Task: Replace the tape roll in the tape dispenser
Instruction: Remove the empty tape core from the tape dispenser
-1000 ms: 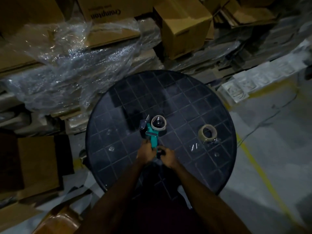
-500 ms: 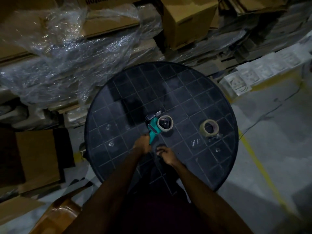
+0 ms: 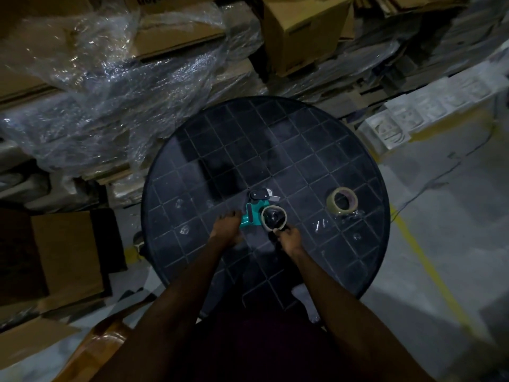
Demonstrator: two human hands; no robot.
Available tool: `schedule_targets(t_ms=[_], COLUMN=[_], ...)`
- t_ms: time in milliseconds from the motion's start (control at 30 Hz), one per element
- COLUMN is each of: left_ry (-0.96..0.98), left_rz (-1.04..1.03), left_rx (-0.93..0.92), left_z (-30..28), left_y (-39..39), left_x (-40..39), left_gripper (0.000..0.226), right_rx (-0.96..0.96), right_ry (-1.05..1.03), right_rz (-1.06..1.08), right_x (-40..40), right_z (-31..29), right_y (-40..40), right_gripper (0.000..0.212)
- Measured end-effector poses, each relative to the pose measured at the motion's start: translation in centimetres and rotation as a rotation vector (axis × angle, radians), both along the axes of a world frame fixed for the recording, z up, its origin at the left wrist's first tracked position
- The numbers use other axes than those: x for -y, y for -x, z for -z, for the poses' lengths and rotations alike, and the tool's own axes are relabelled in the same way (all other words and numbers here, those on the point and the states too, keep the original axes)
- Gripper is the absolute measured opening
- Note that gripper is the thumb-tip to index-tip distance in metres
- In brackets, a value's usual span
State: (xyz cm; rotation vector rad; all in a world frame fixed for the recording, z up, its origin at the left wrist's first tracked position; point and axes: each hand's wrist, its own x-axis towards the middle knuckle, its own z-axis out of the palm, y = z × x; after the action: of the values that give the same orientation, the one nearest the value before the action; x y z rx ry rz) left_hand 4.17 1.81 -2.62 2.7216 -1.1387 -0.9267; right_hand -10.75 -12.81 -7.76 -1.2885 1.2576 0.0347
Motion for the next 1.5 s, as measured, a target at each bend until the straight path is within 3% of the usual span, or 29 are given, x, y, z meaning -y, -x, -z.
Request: schedule_targets(t_ms=[100,200,333,700,800,1000,1167,1300,1500], left_ry=[0.131,0.212,0.265,-0.156,-0.195,-0.022,0.017,0.050,0.092], left_rz=[-0.062,-0.131,-0.052,0.174,0.050,-0.480,-0.531,-0.583,-0.692], left_rx=[0.012,-0.096,-0.092,0.011,-0.053,-0.536,-0.442,-0.392,-0.338], left_z=[-1.1,-1.9,-2.3,-0.4,-1.1,-0.8,-0.2,0.6,1.0], left_y=[0.5,0.8,0.8,0.8,1.1,2.1,2.6,2.7,2.5], left_x=[1.2,3.0,5.6,8.1,9.3,10.8,11.2,11.0,11.2], left_gripper=[0.063,0.044,0.025,0.045,0.036,0.024,0.037,0.034,0.034], right_rx=[0.012,0.019,-0.012,0.003,-0.034,-0.056,-0.077,-0.122,-0.155], right_ry=[0.033,0.050,0.086,0.093,0.128,0.159,0.188,0.183,0.154], right_rz=[0.009,0.032,0.008,-0.081,-0.123,-0.209,-0.209,-0.180,-0.111], right_x=[0.2,0.7,1.7,3.4,3.7,4.6,4.7,4.7,4.6], right_z=[0.0,-0.6,-0.6,0.8,1.6,6.3,4.7,1.2,0.9], right_y=[-0.2,-0.7,-1.3,-2.5,-2.8,-2.4,-2.5,-3.4,-3.5], right_gripper=[0.021,0.024,0.025,0.011,0.015,0.025,0.024,0.020,0.026])
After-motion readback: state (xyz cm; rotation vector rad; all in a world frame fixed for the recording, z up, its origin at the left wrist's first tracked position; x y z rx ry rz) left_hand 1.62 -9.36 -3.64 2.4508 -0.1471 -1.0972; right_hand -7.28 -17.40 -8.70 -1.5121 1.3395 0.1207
